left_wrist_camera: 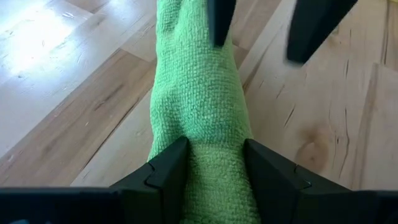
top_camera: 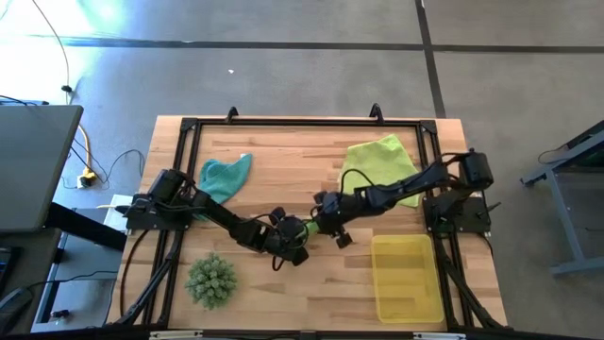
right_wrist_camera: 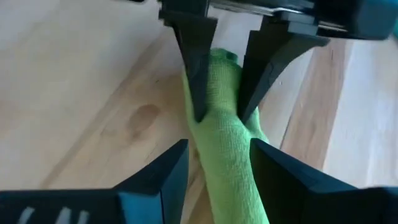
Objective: Roll microfiber towels into tight, uniform cylinder then place into a basket
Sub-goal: Roll the green microfiber cloth
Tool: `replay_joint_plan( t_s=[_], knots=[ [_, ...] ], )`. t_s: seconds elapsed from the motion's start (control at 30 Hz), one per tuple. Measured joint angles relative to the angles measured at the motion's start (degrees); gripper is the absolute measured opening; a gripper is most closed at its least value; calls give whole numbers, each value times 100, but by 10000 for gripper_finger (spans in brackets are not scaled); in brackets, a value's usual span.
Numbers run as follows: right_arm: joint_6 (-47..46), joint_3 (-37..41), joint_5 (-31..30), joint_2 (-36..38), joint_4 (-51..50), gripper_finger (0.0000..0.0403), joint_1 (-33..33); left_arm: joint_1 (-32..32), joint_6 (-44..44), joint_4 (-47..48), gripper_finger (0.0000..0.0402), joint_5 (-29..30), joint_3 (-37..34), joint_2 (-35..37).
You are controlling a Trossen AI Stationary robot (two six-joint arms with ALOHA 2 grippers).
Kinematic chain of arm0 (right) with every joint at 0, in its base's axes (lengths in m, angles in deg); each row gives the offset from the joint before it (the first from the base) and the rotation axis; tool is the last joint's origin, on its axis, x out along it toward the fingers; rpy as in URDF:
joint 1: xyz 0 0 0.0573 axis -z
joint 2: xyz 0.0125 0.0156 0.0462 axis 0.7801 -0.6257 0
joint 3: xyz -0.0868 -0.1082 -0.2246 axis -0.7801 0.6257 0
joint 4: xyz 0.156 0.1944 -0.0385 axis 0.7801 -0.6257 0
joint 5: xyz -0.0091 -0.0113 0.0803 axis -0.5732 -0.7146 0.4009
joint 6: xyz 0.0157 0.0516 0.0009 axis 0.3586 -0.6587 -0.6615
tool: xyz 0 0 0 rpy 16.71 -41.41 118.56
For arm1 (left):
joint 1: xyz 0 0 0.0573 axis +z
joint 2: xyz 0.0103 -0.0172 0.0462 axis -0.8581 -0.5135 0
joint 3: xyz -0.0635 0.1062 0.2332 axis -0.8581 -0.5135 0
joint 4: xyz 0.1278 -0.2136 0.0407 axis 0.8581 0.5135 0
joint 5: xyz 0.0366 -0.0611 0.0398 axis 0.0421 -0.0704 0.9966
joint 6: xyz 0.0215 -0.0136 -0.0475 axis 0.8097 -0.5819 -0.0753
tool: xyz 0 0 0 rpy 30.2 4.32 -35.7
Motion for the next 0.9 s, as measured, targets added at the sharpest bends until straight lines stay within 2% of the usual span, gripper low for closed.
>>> replay_joint_plan(
  t_s=[0.2, 0.33, 0.6, 0.73, 0.9],
  knots=[
    [309, -2, -654, -412, 501, 188, -77, -11, 33, 6, 147, -12, -2, -7],
    [287, -11, -548, -585, 442, 202, -3, -11, 39, 9, 147, -17, -4, -7],
    [226, -31, -481, -861, 446, 203, 17, -11, 52, 9, 147, -17, -9, -11],
    [52, -35, -366, -885, 343, 179, 17, -20, 51, 4, 147, 0, -11, -11],
    [-376, -48, -335, -890, 122, 106, 83, -95, 142, 45, 147, -8, -24, 122]
  ],
)
